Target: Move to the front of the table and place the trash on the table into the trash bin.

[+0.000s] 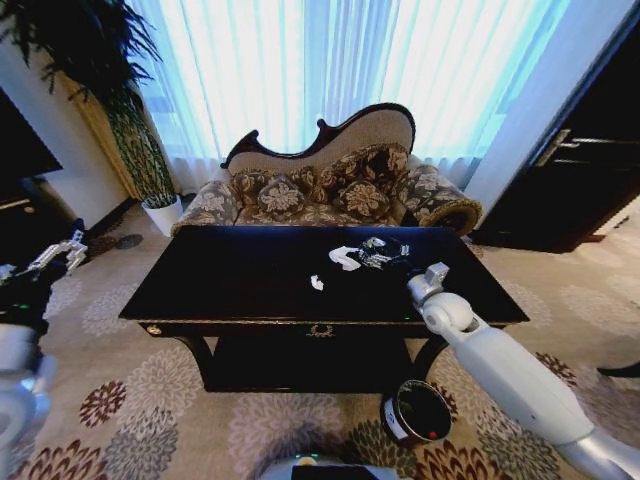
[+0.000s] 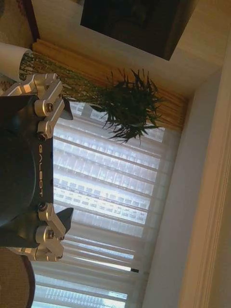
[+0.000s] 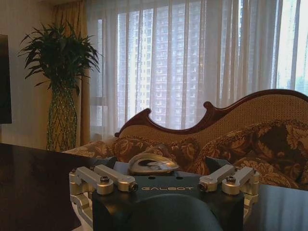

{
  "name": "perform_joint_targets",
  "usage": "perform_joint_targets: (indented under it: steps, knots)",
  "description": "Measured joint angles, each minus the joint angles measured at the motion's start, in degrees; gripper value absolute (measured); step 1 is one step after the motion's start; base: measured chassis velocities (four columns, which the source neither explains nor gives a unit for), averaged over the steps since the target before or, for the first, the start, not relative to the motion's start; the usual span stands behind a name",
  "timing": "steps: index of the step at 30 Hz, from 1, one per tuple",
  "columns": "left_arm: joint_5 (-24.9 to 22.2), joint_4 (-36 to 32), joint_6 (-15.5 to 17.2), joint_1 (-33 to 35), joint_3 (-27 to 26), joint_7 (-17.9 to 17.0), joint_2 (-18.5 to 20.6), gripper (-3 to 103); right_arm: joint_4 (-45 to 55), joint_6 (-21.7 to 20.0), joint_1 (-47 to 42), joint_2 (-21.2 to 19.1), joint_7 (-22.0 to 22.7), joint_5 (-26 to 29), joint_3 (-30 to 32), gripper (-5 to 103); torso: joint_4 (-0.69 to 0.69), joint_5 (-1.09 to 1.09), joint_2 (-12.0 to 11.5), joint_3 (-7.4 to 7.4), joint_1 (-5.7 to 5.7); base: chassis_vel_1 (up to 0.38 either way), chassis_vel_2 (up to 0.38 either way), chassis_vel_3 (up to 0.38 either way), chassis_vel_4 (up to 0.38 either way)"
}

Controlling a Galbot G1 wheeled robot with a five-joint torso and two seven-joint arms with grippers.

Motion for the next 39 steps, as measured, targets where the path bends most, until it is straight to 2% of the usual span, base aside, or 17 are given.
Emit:
perform_joint_targets:
  steps: [10, 19, 28, 36, 38, 39]
  knots:
    - [0.03, -0.40, 0.02, 0.43, -0.05, 0.76, 0.08, 100, -4.36, 0.95, 3.43, -0.88, -2.73, 0.25, -1.04, 100, 0.00, 0.01, 0.00, 0.00, 0.00, 0.000, 0.000, 0.000, 0.000]
    - [-0.75, -0.89, 0.02, 0.80, -1.38, 0.97, 0.35, 100, -7.87, 0.04, 6.11, -1.59, -2.73, 2.50, -2.83, 100, 0.01, 0.00, 0.00, 0.00, 0.00, 0.000, 0.000, 0.000, 0.000]
    - [-0.93, -1.63, 0.16, 0.82, -1.06, 1.15, -0.03, 100, -4.60, 0.12, -1.40, -1.11, -3.94, 2.54, -0.32, 100, 0.00, 0.01, 0.01, 0.00, -0.01, 0.000, 0.000, 0.000, 0.000]
    - [-0.96, -2.22, 0.18, 1.23, -1.34, 1.17, -0.04, 100, -2.89, 1.09, -4.54, -0.46, -5.33, 2.22, 0.99, 102, 0.01, -0.01, 0.01, -0.01, -0.01, 0.000, 0.000, 0.000, 0.000]
    - [-1.13, -2.46, 0.18, 1.37, -1.69, 1.17, -0.04, 100, -2.38, 1.12, -4.79, -0.48, -5.33, 2.21, 1.59, 89, 0.01, 0.00, 0.01, 0.00, -0.01, 0.000, 0.000, 0.000, 0.000]
    - [-1.13, -2.46, 0.18, 1.37, -1.69, 1.17, -0.04, 100, -2.38, 1.12, -4.79, -0.48, -5.33, 2.21, 1.59, 89, 0.01, 0.00, 0.01, 0.00, -0.01, 0.000, 0.000, 0.000, 0.000]
